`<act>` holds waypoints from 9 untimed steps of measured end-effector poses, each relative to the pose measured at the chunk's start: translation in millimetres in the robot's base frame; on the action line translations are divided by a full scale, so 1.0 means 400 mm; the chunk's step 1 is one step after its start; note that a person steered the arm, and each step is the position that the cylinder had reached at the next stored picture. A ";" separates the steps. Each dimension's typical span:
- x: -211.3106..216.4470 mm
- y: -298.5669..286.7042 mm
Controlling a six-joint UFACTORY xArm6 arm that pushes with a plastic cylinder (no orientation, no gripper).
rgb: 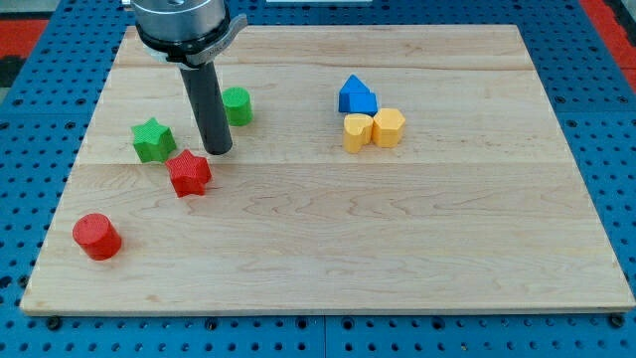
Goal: Push the red star to the top right of the red circle
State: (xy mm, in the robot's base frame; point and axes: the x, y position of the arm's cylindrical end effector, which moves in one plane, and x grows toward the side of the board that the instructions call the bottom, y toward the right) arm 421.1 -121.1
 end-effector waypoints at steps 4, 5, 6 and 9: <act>0.054 -0.126; 0.088 -0.126; 0.092 -0.126; 0.153 0.060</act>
State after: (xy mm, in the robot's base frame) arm 482.2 -97.1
